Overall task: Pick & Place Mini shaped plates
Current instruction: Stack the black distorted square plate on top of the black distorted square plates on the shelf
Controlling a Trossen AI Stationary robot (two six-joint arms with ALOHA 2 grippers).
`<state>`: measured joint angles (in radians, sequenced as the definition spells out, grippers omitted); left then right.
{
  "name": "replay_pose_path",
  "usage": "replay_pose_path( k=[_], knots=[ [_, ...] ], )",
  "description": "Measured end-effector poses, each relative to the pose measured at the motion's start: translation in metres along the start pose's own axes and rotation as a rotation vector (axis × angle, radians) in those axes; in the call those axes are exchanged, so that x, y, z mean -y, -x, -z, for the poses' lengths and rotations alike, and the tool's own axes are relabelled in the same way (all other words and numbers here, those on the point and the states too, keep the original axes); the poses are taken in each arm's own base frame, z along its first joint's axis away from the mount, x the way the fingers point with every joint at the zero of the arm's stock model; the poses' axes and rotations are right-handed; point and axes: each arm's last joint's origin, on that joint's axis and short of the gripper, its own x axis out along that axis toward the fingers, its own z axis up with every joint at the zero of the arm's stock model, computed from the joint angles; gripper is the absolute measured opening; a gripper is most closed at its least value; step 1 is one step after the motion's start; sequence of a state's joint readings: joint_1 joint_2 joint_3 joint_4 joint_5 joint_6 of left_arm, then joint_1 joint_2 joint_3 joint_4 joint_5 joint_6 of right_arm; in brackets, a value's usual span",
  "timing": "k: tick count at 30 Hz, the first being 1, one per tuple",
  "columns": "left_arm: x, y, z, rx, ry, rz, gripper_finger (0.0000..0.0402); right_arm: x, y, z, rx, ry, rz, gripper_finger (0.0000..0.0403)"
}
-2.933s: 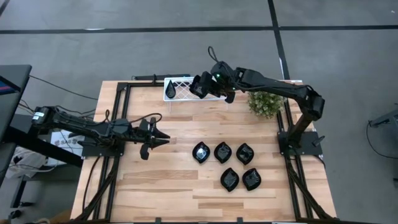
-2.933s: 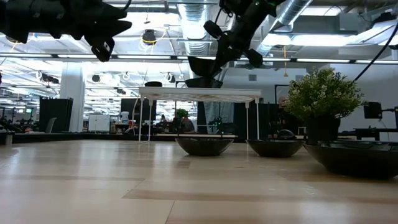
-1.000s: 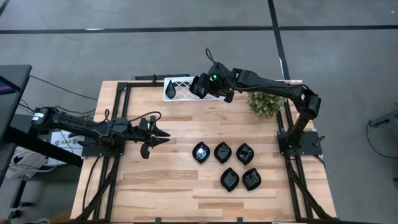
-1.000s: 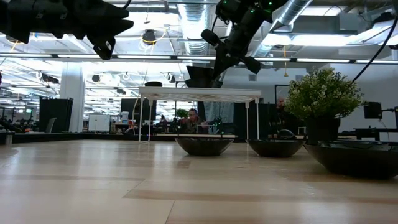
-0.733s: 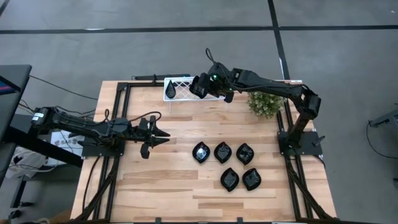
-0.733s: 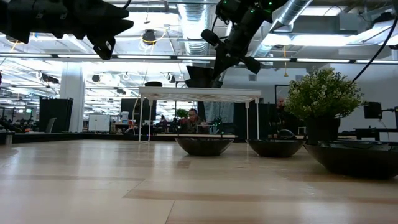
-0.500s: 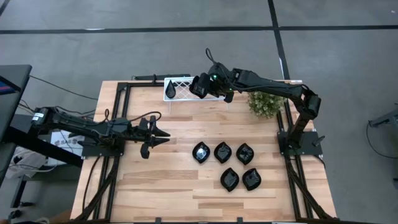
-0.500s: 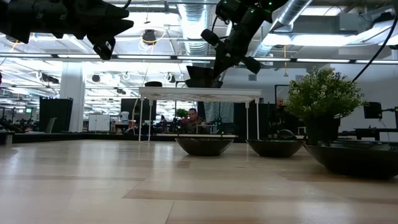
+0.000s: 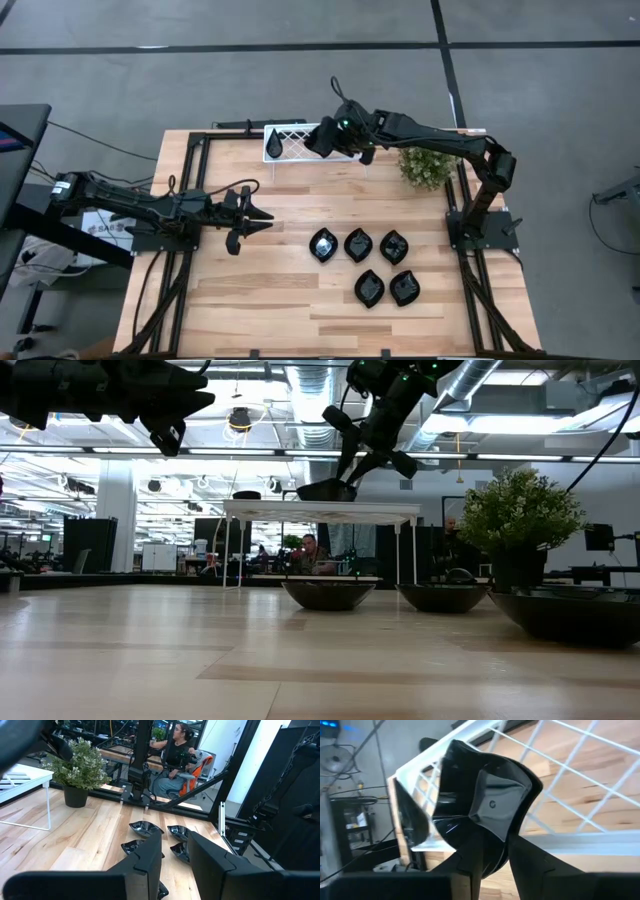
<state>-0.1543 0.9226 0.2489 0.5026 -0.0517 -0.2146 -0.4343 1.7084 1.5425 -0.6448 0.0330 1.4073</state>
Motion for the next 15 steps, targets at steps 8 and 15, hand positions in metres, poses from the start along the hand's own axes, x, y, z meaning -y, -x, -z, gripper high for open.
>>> replay_pose_path(
  k=[8, 15],
  knots=[
    [0.0000, 0.0000, 0.0000, 0.000, 0.003, 0.000, 0.0097, -0.0063, 0.0008, -0.0005, 0.001, -0.001, -0.066, 0.0087],
    [0.0000, 0.0000, -0.0001, 0.001, 0.003, 0.000, 0.0097, -0.0063, 0.0010, 0.0005, -0.029, 0.001, -0.069, 0.0086]
  ],
)
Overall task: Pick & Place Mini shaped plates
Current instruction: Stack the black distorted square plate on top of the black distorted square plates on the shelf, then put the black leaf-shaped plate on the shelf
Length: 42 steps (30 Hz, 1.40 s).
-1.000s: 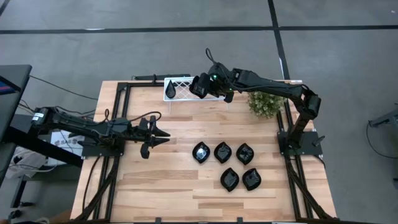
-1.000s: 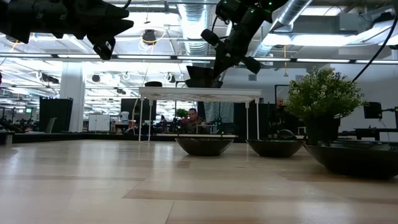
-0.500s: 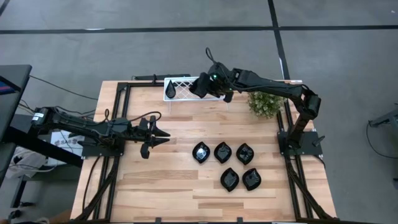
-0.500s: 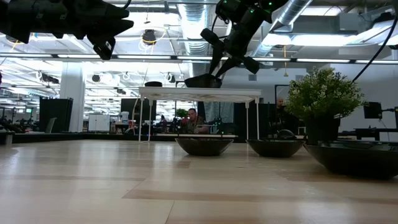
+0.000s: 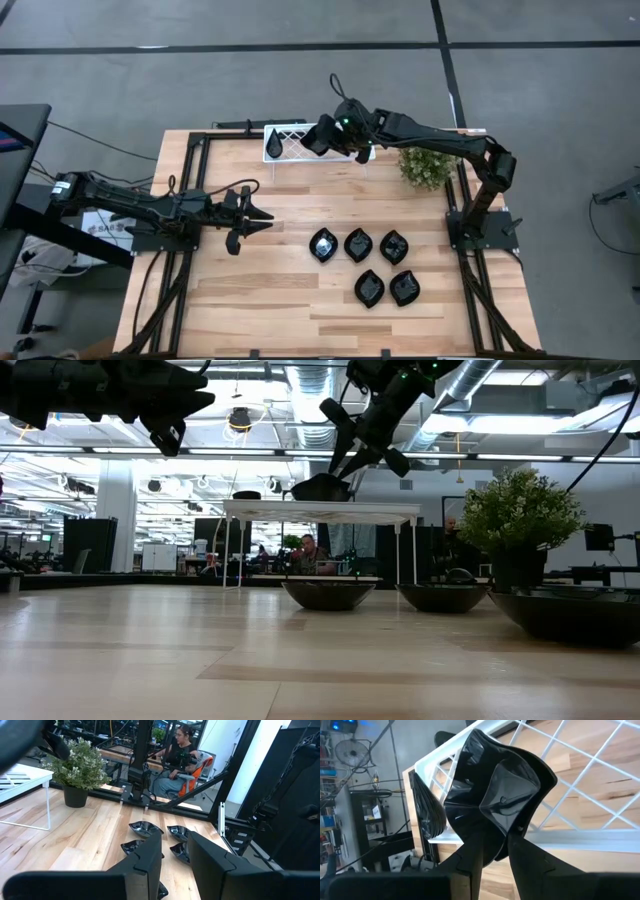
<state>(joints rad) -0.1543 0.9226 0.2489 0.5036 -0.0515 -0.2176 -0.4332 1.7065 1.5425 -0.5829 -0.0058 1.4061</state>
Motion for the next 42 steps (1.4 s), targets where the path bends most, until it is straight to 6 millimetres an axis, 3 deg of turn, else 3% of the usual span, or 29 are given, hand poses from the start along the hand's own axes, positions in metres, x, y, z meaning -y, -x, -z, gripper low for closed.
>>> replay_pose_path(
  k=[15, 21, 26, 32, 39, 42],
  knots=[
    [0.000, 0.000, -0.001, 0.012, 0.000, 0.003, 0.0097, 0.000, 0.000, 0.001, -0.055, 0.027, -0.009, 0.0086],
    [0.000, 0.000, -0.001, 0.014, 0.000, 0.003, 0.0097, -0.002, 0.016, -0.002, -0.046, 0.052, -0.028, 0.0086],
    [0.000, 0.000, -0.001, 0.014, -0.003, 0.003, 0.0097, -0.007, 0.044, 0.007, -0.141, 0.206, -0.105, 0.0086],
    [0.000, 0.000, -0.001, 0.014, -0.003, 0.004, 0.0097, 0.006, 0.088, 0.040, -0.344, 0.411, -0.048, 0.0086],
    [0.000, 0.000, -0.001, 0.015, 0.000, 0.003, 0.0097, 0.046, 0.139, 0.073, -0.518, 0.599, 0.264, 0.0086],
    [0.000, 0.000, -0.002, 0.020, 0.001, 0.005, 0.0097, 0.062, 0.156, 0.085, -0.488, 0.691, 0.427, 0.0086]
  ],
)
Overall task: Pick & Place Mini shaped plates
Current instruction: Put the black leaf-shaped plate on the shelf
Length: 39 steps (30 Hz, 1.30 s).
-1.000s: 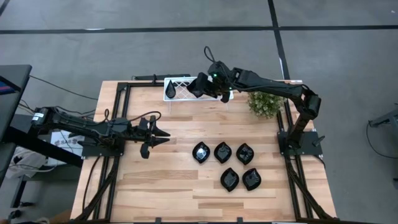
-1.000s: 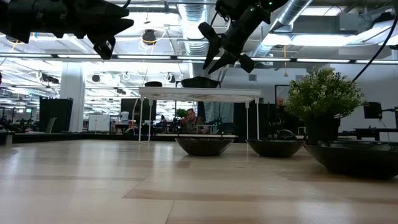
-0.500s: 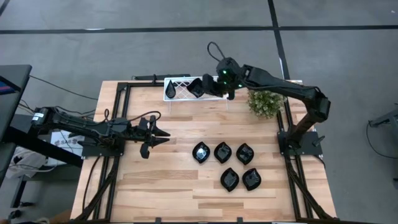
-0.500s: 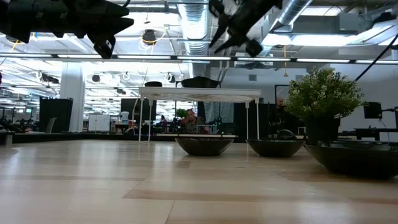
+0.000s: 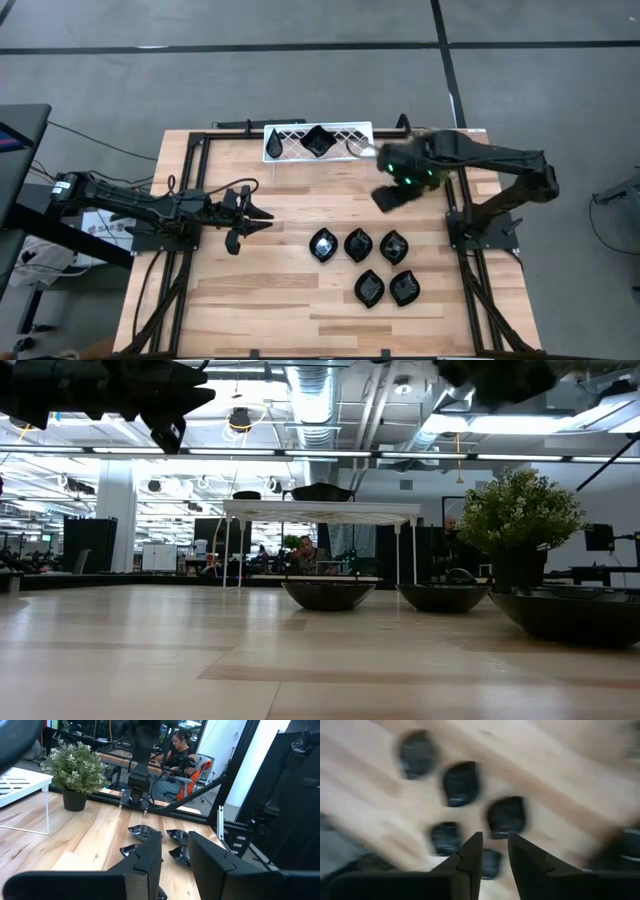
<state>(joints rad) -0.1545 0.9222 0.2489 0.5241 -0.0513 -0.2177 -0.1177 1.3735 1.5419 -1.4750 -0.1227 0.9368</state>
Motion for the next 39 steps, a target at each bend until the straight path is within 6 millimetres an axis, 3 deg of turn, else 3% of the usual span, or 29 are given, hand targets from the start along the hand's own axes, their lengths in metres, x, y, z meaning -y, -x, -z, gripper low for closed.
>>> replay_pose_path(
  k=[4, 8, 21, 39],
  knots=[
    [0.000, 0.000, -0.002, 0.016, 0.045, 0.004, 0.0097, 0.003, -0.005, 0.023, 0.068, 0.018, 0.184, 0.0086],
    [0.001, 0.000, -0.003, 0.031, 0.072, 0.008, 0.0097, 0.001, -0.011, 0.036, 0.148, 0.077, 0.240, 0.0086],
    [0.001, 0.000, -0.005, 0.051, 0.081, 0.014, 0.0097, 0.002, -0.054, 0.050, 0.110, 0.129, 0.315, 0.0086],
    [0.002, 0.000, -0.007, 0.075, 0.083, 0.020, 0.0097, 0.036, -0.157, 0.070, -0.140, -0.034, 0.257, 0.0086]
  ],
)
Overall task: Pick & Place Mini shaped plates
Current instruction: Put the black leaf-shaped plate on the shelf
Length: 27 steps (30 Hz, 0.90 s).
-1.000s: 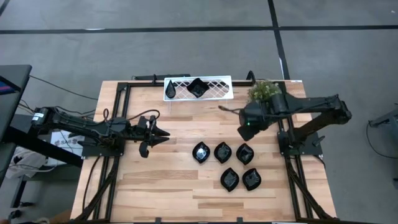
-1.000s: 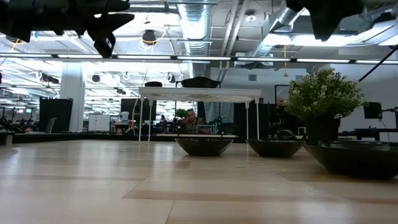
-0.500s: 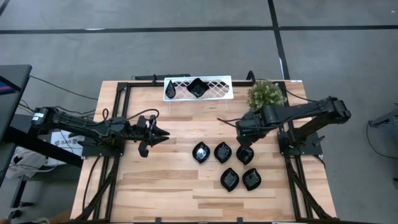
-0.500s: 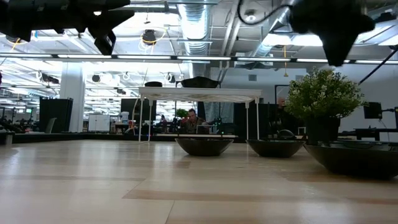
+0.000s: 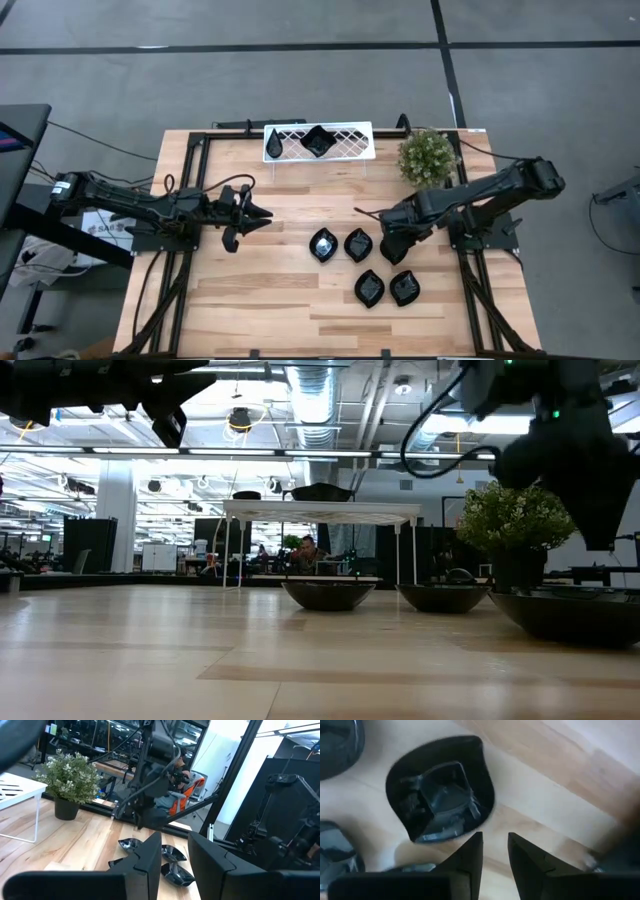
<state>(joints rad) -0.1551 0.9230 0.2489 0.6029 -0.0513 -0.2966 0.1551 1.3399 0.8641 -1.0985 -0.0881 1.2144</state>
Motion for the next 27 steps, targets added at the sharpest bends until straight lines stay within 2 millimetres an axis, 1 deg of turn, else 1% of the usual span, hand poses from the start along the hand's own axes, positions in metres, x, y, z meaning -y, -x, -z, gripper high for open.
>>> replay_pose_path(
  k=[3, 6, 12, 17, 27],
  knots=[
    [0.000, 0.000, 0.000, 0.004, 0.000, 0.001, 0.0097, 0.001, -0.014, -0.001, 0.013, -0.015, -0.034, 0.0086],
    [0.000, 0.000, -0.001, 0.005, 0.000, 0.002, 0.0097, 0.002, -0.022, -0.003, 0.024, -0.021, -0.048, 0.0086],
    [0.000, 0.000, -0.001, 0.009, 0.010, 0.003, 0.0097, 0.011, -0.031, -0.009, 0.029, -0.028, -0.023, 0.0086],
    [0.000, 0.000, -0.001, 0.011, 0.078, 0.004, 0.0097, 0.013, -0.040, -0.015, 0.045, -0.009, -0.068, 0.0086],
    [0.000, 0.000, -0.001, 0.012, 0.106, 0.004, 0.0097, 0.018, -0.040, -0.024, 0.053, 0.034, -0.070, 0.0086]
  ],
)
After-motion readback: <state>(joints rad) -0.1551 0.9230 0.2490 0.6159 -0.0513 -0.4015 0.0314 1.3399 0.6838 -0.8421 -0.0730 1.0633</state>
